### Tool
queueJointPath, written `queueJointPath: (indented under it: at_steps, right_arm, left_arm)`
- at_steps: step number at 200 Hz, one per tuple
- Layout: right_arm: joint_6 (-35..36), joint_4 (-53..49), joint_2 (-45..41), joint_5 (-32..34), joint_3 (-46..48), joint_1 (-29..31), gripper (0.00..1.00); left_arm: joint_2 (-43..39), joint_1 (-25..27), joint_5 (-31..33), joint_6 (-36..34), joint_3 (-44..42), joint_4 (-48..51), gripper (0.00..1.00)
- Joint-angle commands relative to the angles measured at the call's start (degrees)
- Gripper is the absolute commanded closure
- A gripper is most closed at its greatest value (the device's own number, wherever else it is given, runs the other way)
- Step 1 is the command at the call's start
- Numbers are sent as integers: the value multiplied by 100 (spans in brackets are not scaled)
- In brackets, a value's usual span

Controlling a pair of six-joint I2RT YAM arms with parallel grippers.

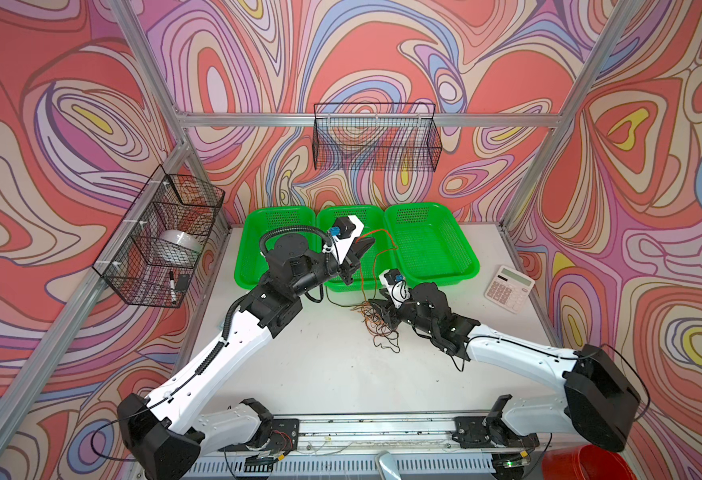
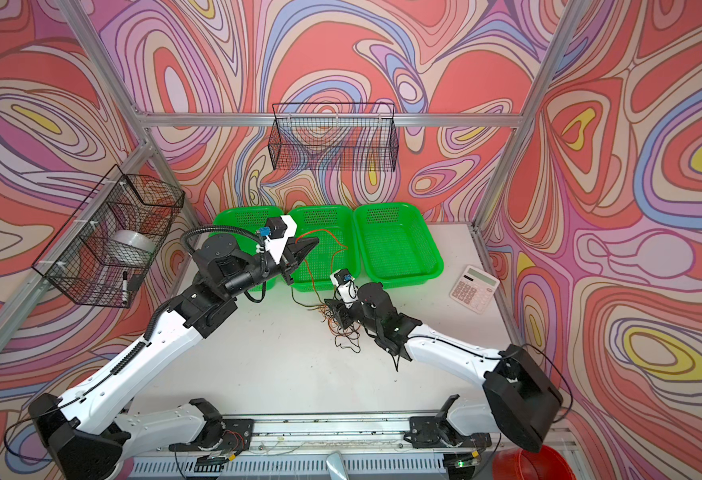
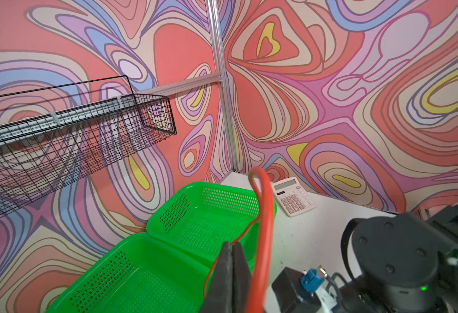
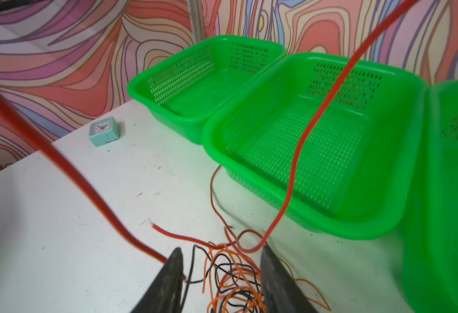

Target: Untangle the cables

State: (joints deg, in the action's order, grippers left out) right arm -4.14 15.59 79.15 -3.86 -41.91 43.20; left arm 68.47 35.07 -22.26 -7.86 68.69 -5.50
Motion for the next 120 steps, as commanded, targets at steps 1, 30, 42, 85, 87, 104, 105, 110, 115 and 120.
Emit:
queueJointPath:
  at_steps: [1,30,42,85,87,104,105,110,115,120]
  right_arm:
    - [-483,679,347,-105,233,-5,56]
    - [-823,968,887,34,376,-5,63]
    - [-985,941,1098,151,398,-11,66]
    - [-1254,1039,1285,524,560,-8,70]
    - [-1251,1048,1256,554,574,-8,70]
    - [-1098,992,901,729,669,-9,66]
    - [-1089,978,883,747,672,-7,66]
    - [-1058,879,804,803,671,-13,65]
    - [-1031,740,708,861,652,-6,64]
    - [-970,595,601,922,639,-12,63]
  left_arm:
    - [68,72,114,-129,278,101,100]
    - [145,123,224,-224,588,239,100]
    - [171,132,324,-274,776,334,100]
    - [372,131,514,-529,1686,943,100]
    - [394,132,524,-545,1750,975,100]
    - [603,128,683,-696,2218,1273,100]
    - [618,130,694,-711,2250,1294,100]
    - [696,132,734,-758,2411,1358,100]
    - [761,132,748,-801,2585,1444,100]
    - [853,132,762,-859,2753,1519,100]
